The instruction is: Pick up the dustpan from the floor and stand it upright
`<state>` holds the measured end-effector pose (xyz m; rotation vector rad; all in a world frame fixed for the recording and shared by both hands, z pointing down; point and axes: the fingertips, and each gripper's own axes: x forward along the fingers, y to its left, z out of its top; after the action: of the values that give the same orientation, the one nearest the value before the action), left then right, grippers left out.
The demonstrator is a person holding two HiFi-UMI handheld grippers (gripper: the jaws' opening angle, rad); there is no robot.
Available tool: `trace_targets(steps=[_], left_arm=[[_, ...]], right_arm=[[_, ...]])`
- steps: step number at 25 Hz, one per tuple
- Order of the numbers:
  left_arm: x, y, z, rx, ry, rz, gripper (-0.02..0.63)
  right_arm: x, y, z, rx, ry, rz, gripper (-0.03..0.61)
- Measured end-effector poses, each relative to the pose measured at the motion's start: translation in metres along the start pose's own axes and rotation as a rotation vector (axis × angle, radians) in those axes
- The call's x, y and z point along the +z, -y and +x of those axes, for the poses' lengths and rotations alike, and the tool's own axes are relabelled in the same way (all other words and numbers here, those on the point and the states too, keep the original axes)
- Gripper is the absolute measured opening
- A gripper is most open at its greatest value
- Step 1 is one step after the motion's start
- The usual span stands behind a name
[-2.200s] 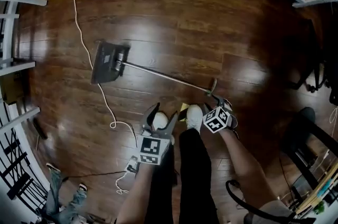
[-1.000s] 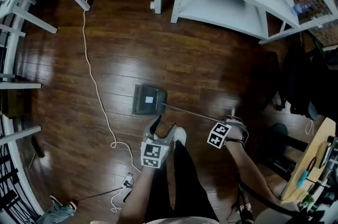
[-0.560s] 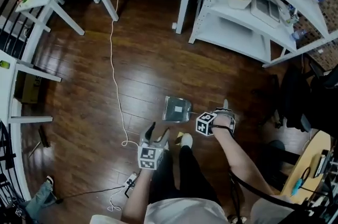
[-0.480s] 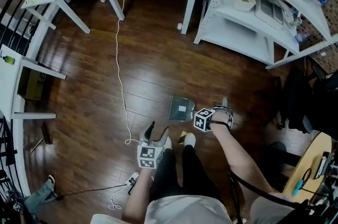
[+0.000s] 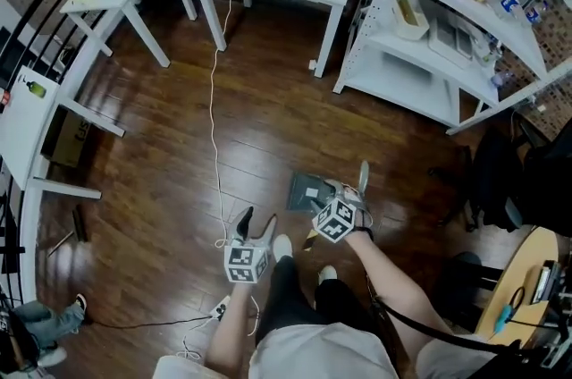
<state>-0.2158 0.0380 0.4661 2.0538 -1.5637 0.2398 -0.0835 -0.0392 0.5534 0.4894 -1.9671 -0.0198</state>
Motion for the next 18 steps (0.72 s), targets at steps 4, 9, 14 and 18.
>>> trace_targets(steps=[4, 9, 14, 18], left_arm=[[0.004, 0.042, -0.020, -0.008, 0.057, 0.020, 0.287], [0.006, 0.130, -0.085, -0.001, 0.184, 0.079, 0.311], [0.040, 0.261, -0.174, -0.008, 0.398, 0.140, 0.324], [0.036, 0.366, -0.227, 0.042, 0.426, 0.263, 0.334]], right_arm=[[0.009, -0.032, -0.092, 0.051, 0.357, 0.347, 0.264], [-0.047, -0.055, -0.235, -0.069, 0.707, 0.679, 0.419], [-0.132, -0.083, -0.386, -0.260, 0.870, 0.688, 0.417], [-0.197, -0.101, -0.482, -0.351, 0.864, 0.638, 0.413]])
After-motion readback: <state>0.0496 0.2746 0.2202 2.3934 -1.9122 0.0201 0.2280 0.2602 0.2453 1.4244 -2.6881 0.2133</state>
